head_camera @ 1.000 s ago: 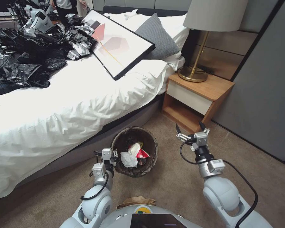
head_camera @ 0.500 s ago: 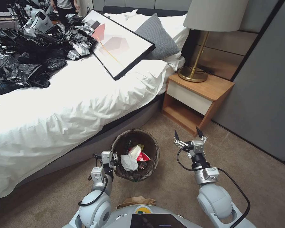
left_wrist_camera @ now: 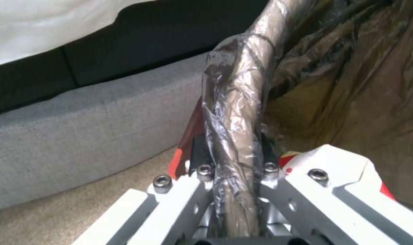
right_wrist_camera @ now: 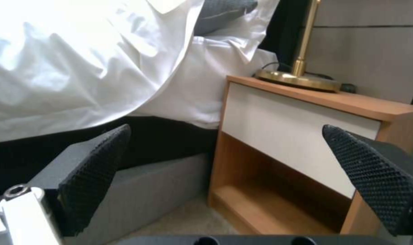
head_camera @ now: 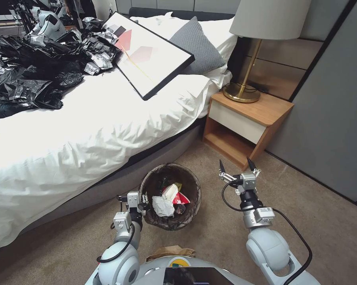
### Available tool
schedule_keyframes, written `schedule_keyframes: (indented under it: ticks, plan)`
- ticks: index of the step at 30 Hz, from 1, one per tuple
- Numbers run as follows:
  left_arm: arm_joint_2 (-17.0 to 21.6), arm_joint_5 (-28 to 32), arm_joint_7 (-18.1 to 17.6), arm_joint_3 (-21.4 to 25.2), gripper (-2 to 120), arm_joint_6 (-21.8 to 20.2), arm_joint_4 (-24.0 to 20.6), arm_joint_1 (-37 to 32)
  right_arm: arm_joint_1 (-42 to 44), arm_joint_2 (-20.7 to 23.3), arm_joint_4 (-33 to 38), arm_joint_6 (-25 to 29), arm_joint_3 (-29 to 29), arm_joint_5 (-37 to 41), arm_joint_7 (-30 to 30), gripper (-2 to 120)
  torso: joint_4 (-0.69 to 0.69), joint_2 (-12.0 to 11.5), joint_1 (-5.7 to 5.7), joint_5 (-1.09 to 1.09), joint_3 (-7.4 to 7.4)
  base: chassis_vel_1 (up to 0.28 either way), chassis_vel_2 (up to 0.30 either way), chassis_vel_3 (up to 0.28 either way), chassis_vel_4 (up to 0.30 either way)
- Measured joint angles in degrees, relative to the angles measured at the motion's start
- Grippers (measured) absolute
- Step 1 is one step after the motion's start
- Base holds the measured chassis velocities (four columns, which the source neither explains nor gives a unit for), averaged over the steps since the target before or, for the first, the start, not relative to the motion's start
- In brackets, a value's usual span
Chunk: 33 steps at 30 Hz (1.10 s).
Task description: Pick up the trash bin, then pick up the garbage from the floor and place it into the trash bin.
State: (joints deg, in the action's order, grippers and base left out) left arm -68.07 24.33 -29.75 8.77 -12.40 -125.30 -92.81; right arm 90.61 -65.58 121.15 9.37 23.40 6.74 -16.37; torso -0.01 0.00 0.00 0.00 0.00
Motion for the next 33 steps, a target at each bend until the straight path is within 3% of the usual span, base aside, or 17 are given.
schedule_keyframes:
  ticks: [33]
  plan:
    - [-0.4,-0.22,-0.06,0.77,2,0.31,0.54,0.06,-1.89,0.69,-0.75,-0.32,-1.16,0.29,-0.49,100,0.01,0.0,0.0,0.0,0.0,0.056,0.054,0.053,0.052]
